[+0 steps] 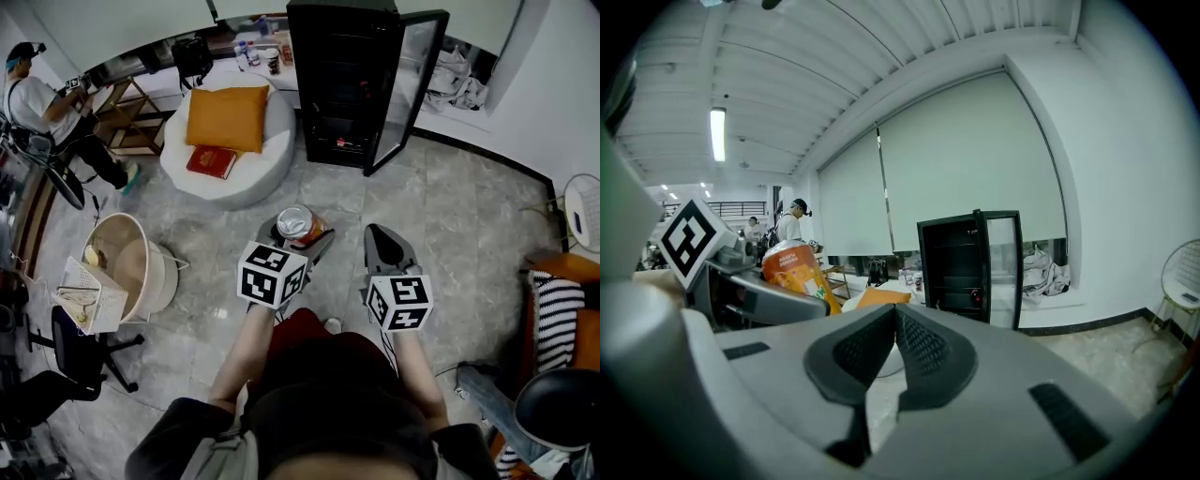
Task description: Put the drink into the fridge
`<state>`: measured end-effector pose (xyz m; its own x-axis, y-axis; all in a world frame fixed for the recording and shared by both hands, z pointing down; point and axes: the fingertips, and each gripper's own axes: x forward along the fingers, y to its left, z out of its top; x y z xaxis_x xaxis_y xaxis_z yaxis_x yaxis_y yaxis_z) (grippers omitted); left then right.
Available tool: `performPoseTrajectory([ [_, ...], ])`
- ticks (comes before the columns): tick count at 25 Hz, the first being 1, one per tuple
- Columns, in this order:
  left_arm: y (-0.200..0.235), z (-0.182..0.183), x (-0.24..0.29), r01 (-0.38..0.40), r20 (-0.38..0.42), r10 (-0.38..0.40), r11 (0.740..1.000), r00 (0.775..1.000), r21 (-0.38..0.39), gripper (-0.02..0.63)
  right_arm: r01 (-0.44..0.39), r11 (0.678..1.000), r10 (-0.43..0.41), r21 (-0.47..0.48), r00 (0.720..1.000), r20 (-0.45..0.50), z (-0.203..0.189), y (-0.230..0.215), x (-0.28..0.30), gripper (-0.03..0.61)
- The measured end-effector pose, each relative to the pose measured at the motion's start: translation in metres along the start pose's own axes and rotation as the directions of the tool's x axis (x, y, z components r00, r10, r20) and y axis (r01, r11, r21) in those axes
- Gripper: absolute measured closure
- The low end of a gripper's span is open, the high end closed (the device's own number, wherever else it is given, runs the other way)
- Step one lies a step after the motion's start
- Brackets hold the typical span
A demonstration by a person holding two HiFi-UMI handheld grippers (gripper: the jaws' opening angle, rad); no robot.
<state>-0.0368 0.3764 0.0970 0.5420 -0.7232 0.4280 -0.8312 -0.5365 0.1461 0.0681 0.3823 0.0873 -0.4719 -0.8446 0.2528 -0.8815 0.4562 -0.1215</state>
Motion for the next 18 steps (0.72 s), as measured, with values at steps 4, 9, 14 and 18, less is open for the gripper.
performPoseTrajectory([
  [4,0.005,0.007,0.005,-0.01,0.011,0.01,1.0,1.0,-0.003,0.267,0.006,1.0,-0.006,-0.004,1.0,-0.002,0.003,-0.007,0.004,0.56],
  [9,0.009,0.018,0.017,-0.018,0.017,0.018,1.0,1.0,0.012,0.267,0.025,1.0,-0.025,0.005,1.0,-0.001,0.007,-0.023,0.008,0.56],
  [14,0.013,0.025,0.029,-0.003,0.009,0.003,1.0,1.0,0.009,0.267,0.038,0.999,-0.039,0.029,0.999,0.008,0.012,-0.033,0.019,0.56],
  [18,0.024,0.027,0.041,0.013,0.004,-0.013,1.0,1.0,0.008,0.267,0.045,0.998,-0.046,0.032,0.999,0.006,0.013,-0.035,0.037,0.56],
])
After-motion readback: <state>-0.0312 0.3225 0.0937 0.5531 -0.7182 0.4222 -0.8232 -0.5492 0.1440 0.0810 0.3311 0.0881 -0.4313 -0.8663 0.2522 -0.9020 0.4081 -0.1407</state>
